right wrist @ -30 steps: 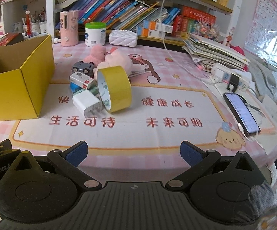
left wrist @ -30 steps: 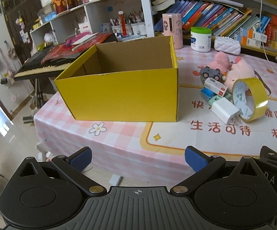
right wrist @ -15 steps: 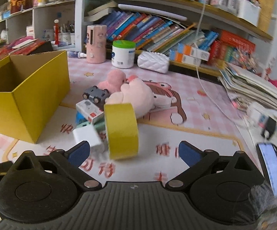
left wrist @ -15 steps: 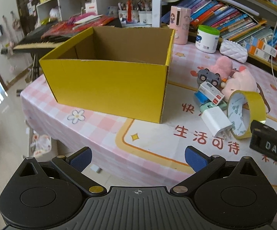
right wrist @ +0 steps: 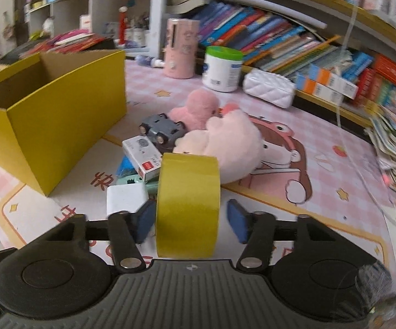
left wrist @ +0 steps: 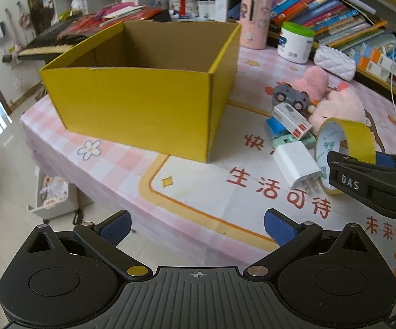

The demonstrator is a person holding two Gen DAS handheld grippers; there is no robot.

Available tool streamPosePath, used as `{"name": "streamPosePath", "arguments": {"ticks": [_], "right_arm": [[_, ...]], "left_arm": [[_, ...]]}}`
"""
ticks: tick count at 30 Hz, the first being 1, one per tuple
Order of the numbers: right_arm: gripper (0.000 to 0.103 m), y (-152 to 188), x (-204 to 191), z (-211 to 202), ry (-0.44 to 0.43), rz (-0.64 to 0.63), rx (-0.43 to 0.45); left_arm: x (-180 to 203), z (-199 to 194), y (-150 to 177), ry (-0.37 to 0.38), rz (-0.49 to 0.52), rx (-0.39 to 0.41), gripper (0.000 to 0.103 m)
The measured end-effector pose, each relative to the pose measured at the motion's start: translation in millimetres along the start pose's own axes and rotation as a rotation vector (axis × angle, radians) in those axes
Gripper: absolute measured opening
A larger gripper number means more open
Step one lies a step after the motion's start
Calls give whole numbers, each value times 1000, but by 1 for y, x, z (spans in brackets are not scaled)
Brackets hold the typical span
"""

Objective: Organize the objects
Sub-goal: 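Grasp the yellow tape with the right tool while the left tool grasps the charger, then carry the charger in the left tool while the right tool carries tape toward the box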

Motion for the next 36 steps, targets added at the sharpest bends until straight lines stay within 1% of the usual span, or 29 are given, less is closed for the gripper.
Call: {"name": "streamPosePath", "arguments": {"ticks": [1, 3, 5, 8, 11, 14, 16, 17, 19, 20, 21, 22, 23, 25, 26, 28, 30, 33, 36], "right_arm": [[39, -1, 2, 1, -18, -3, -4], [39, -5, 11, -1, -46, 4, -6], [39, -11, 27, -8, -58, 52, 18], [39, -22, 53, -21, -44, 113, 52], [39, -27, 77, -37, 0, 141, 77], [39, -24, 95, -49, 47, 153, 76], [39, -18, 103, -54, 59, 165, 62], [39, -15, 106, -58, 60, 170, 55], [39, -10, 106, -64, 54, 168, 44], [39, -8, 104, -65, 47, 161, 40], [39, -7, 102, -68, 38, 150, 37], [39, -6, 98, -69, 28, 137, 36], [39, -6, 95, -70, 18, 123, 37], [39, -6, 86, -73, -5, 96, 41], [39, -6, 82, -74, -15, 84, 44], [39, -7, 74, -74, -37, 69, 44], [39, -8, 67, -74, -51, 67, 40], [39, -10, 58, -72, -59, 82, 29], [39, -11, 49, -69, -61, 104, 4]], "left_arm": [[4, 1, -1, -2, 4, 1, 103], [12, 4, -3, 2, 8, 1, 103], [24, 10, -5, 21, 13, -11, 103], [46, 20, -9, 53, 33, -21, 103], [70, 32, -13, 101, 28, -29, 101], [88, 45, -16, 118, 22, -35, 92], [96, 56, -20, 105, 23, -29, 85], [99, 62, -21, 95, 22, -25, 85], [102, 72, -23, 74, 30, -11, 83], [104, 78, -23, 61, 42, -7, 81], [106, 83, -23, 53, 52, -11, 74], [108, 88, -21, 55, 58, -24, 68], [110, 91, -19, 60, 60, -28, 67], [112, 89, -19, 72, 70, -10, 56], [113, 88, -20, 83, 75, -10, 52], [113, 85, -19, 106, 85, -18, 46], [108, 79, -19, 121, 73, -33, 41], [97, 61, -21, 156, 46, -17, 41], [79, 33, -27, 181, 27, 44, 41]]}}
Point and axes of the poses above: each gripper's, at about its wrist camera, not at the fingertips, and z roughly the way its jaws point, x to its right, y to its underside, the point moved 6 cm from there along z, roughly the way its jaws point, and after that the axes turned 15 degrees about x, right-handed, at the moved point
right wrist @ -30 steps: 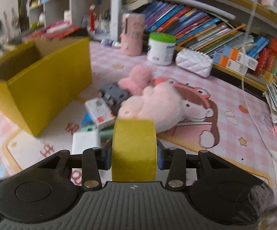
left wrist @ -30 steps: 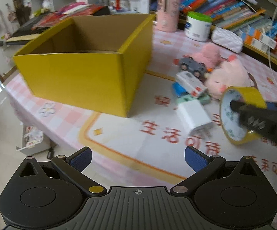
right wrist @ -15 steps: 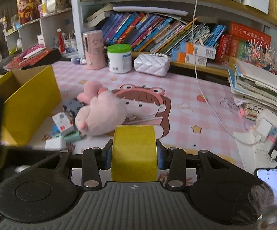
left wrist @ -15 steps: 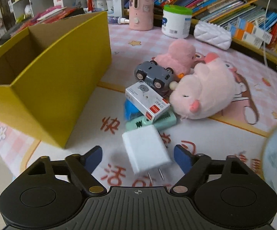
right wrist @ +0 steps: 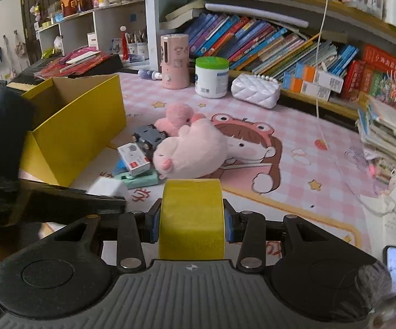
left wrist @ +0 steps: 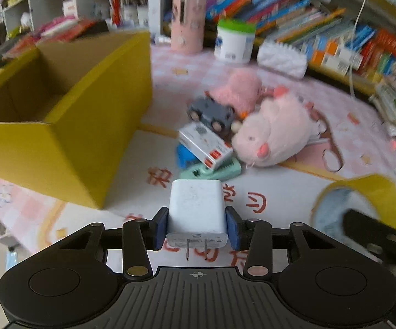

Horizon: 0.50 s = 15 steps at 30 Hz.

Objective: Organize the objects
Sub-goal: 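Carry the charger in the left tool while the right tool carries tape toward the box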

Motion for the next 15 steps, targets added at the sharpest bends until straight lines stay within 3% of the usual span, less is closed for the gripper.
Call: {"name": "streamPosePath", "arguments": {"ticks": [7, 15], "right_arm": [[39, -1, -41, -6, 0, -32, -10], [39, -5, -117, -17, -25, -63, -1]], "left_arm": [[-51, -51, -7, -13, -111, 65, 41], [-105, -82, -5, -28, -67, 113, 41]]}}
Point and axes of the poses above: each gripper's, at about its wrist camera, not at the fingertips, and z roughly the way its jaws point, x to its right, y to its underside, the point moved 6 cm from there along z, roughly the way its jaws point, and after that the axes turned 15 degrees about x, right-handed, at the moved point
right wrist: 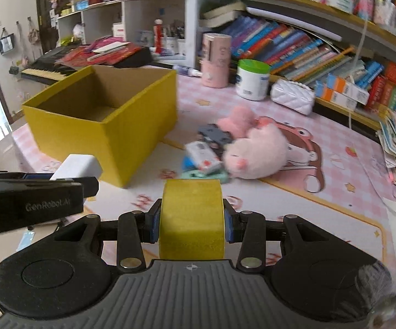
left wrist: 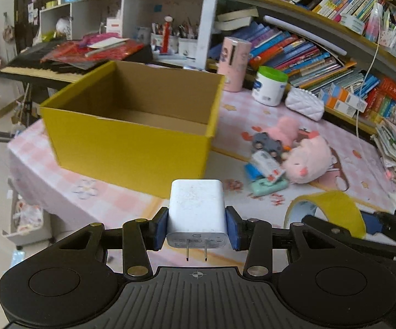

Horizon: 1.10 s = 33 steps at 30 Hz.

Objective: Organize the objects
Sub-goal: 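Carry the charger in the left tool while the right tool carries tape toward the box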

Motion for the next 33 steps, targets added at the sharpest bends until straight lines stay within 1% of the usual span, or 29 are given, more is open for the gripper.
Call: {"name": "streamPosePath", "arguments": {"ticks": [5, 9, 15, 20, 23, 29, 33], "right_arm": [[39, -2, -53, -3, 8, 24, -1], [39, 1, -100, -9, 10, 38, -25], [39, 14, -153, -16, 57, 72, -41], [39, 29, -189, -23, 81, 110, -61], [39, 30, -204, -27, 94, 117, -67], [39, 28, -221, -33, 121, 102, -64], [39, 25, -229, -35, 132, 96, -62]], "left_arm": [[-48, -20, -1, 12, 32, 14, 41], [-93, -33, 1, 12, 20, -10, 41], [-147, -45, 8, 22, 32, -35, 41], [-174, -54, 20, 50, 70, -59, 41], [-186, -61, 21, 72, 79, -60, 41], [-199, -69, 20, 114, 67, -45, 41], [-210, -72, 19, 113, 53, -40, 41]]}}
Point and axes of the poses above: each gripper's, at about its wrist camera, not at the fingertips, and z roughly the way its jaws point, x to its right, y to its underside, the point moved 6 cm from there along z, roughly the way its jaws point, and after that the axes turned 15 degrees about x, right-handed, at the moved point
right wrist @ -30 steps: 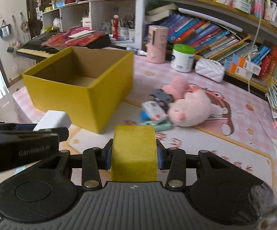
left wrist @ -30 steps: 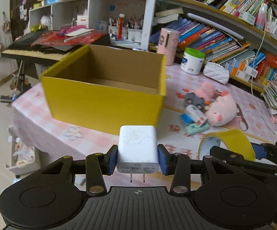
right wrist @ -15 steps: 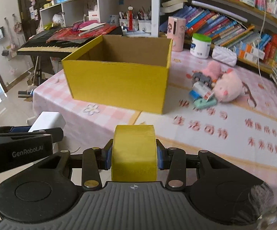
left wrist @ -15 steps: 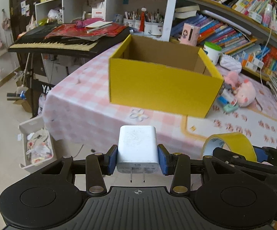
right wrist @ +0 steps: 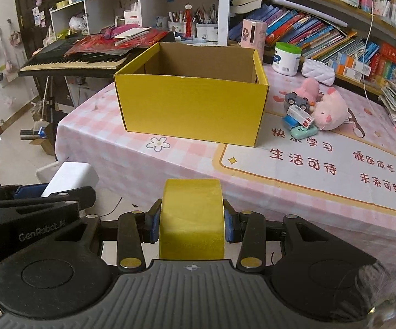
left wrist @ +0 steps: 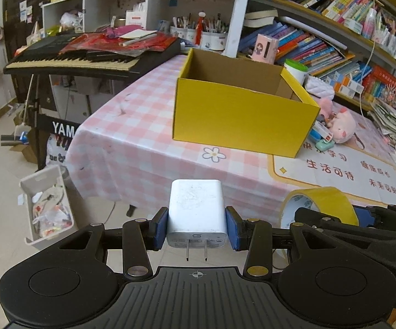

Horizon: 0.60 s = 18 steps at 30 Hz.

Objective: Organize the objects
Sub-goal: 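Carry the charger in the left tool while the right tool carries tape toward the box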

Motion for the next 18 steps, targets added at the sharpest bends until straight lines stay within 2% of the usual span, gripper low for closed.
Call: {"name": "streamPosePath", "arguments": {"ticks": [18], "right_arm": [[39, -16, -8, 7, 11, -25, 27]], "left_arm": [[-7, 8, -10, 25, -13, 18, 41]]}}
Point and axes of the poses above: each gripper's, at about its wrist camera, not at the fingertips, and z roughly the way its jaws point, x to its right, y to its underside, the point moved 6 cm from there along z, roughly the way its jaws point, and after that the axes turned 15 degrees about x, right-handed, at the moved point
